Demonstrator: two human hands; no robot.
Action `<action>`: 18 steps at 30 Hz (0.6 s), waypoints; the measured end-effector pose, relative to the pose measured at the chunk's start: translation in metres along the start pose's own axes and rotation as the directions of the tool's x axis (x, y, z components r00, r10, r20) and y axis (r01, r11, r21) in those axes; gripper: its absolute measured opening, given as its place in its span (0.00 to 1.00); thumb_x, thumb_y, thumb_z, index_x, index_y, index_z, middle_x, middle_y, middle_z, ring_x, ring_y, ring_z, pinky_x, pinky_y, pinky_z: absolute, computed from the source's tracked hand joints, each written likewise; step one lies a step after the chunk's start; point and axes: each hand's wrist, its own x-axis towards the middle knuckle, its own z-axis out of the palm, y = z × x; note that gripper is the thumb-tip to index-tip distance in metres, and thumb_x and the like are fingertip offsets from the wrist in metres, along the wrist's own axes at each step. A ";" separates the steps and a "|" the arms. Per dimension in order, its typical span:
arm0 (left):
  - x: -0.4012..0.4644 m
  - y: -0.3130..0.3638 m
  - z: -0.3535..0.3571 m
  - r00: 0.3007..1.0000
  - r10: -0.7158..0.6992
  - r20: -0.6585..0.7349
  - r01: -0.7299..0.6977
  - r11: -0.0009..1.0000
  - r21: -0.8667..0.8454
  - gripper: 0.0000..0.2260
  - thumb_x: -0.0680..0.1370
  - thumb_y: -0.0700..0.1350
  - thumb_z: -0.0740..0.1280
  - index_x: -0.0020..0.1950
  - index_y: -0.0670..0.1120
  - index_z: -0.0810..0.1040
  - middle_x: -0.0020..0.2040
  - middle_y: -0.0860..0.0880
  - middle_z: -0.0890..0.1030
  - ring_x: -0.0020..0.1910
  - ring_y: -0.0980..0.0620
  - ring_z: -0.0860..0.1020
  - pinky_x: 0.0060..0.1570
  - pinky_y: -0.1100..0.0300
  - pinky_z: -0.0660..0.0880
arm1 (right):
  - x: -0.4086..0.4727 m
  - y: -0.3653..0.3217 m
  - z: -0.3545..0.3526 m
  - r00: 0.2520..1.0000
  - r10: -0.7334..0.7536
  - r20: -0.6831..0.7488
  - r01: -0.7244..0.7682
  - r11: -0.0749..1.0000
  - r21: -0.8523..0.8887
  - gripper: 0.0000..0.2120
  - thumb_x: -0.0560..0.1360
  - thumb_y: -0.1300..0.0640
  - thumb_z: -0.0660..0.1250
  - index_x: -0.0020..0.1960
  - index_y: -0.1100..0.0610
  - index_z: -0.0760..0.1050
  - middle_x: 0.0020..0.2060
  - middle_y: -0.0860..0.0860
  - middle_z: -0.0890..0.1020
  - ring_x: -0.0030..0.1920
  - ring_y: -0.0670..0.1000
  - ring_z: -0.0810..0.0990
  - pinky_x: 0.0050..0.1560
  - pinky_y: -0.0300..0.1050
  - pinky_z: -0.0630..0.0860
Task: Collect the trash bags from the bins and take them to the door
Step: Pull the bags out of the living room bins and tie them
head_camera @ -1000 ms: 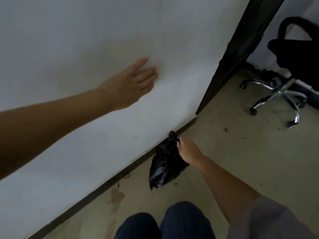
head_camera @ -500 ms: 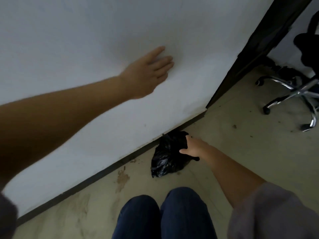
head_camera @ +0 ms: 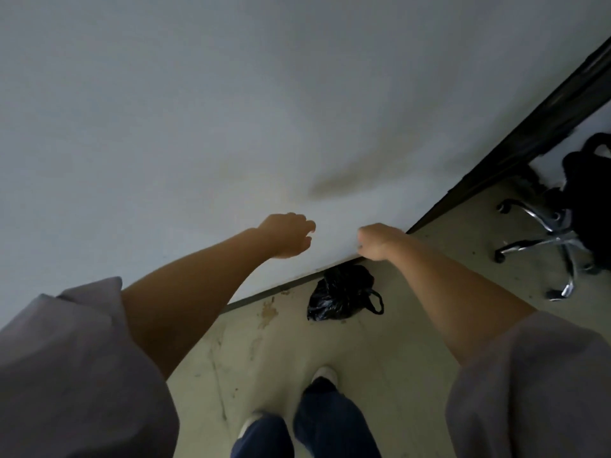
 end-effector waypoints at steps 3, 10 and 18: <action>-0.041 -0.010 -0.030 0.996 -0.083 -0.017 0.082 0.992 -0.093 0.17 0.82 0.50 0.53 0.69 0.48 0.68 0.66 0.46 0.74 0.63 0.45 0.74 0.61 0.50 0.72 | -0.035 -0.028 -0.035 0.998 -0.047 -0.037 0.046 0.999 -0.010 0.16 0.77 0.63 0.56 0.31 0.57 0.59 0.28 0.51 0.63 0.27 0.50 0.60 0.30 0.43 0.56; -0.140 -0.052 -0.047 0.957 -0.285 -0.059 0.263 0.933 -0.244 0.16 0.81 0.49 0.55 0.67 0.48 0.70 0.62 0.46 0.76 0.60 0.46 0.75 0.59 0.51 0.73 | -0.080 -0.115 -0.081 0.973 -0.203 -0.112 0.189 0.974 -0.122 0.15 0.77 0.63 0.54 0.31 0.57 0.62 0.27 0.51 0.65 0.28 0.51 0.63 0.29 0.42 0.60; -0.267 -0.093 -0.001 0.723 -0.690 -0.007 0.612 0.646 -0.457 0.15 0.81 0.48 0.54 0.64 0.48 0.73 0.62 0.46 0.77 0.59 0.45 0.76 0.54 0.54 0.71 | -0.095 -0.246 -0.076 0.854 -0.520 0.025 0.500 0.805 -0.319 0.11 0.79 0.62 0.51 0.42 0.60 0.70 0.35 0.51 0.71 0.34 0.52 0.70 0.29 0.41 0.61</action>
